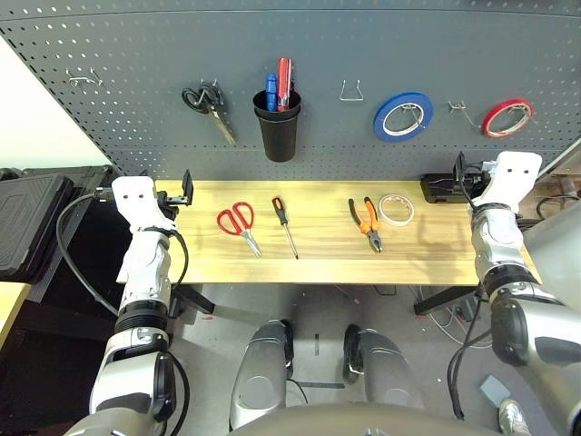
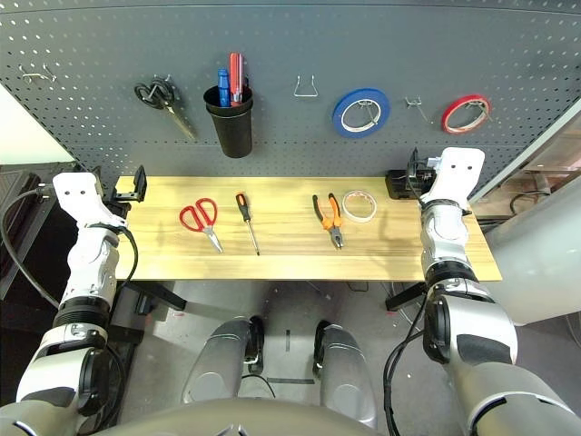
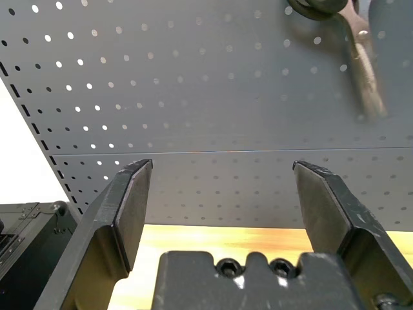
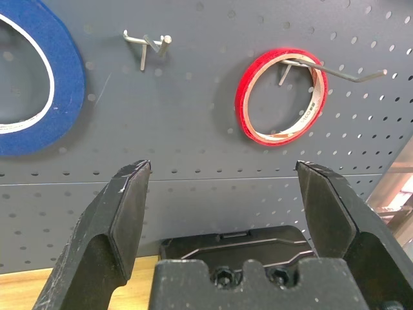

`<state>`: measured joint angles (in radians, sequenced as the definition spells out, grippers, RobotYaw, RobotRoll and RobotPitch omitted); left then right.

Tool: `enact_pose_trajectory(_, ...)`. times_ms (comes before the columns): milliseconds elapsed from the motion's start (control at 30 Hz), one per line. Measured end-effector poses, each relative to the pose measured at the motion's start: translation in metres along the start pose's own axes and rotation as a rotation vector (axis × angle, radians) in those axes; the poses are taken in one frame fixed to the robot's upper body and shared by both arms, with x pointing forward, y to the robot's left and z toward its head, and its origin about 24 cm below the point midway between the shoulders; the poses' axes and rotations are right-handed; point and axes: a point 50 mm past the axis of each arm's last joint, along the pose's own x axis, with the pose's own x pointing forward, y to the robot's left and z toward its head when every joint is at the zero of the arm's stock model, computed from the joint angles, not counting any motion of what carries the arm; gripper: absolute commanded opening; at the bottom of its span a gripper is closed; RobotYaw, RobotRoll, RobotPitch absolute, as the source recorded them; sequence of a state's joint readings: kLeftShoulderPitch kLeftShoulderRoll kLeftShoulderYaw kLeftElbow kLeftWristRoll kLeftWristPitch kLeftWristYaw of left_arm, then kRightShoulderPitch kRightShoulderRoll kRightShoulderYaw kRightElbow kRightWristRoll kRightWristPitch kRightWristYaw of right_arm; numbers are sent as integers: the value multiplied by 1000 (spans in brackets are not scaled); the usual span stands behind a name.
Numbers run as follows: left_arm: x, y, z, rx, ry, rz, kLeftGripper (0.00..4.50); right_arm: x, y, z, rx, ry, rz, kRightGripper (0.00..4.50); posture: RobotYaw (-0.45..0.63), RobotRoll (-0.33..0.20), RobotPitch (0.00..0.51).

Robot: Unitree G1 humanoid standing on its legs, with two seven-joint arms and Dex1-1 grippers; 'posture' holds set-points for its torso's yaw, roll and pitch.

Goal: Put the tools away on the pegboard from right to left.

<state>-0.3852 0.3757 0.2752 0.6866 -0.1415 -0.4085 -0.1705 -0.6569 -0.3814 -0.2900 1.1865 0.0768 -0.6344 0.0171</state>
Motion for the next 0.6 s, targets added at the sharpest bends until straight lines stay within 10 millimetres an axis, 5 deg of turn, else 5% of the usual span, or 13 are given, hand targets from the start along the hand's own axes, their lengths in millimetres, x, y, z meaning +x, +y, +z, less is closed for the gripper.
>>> enact_pose_trajectory(367, 1, -11, 0, -12, 10, -76, 4467, 1, -2, -3, -19, 37, 12, 4500, 183, 0, 136)
enact_pose_trajectory(600, -12, -41, 0, -43, 44, -284, 4467, 4, -27, -6, -117, 164, 89, 4500, 177, 0, 161)
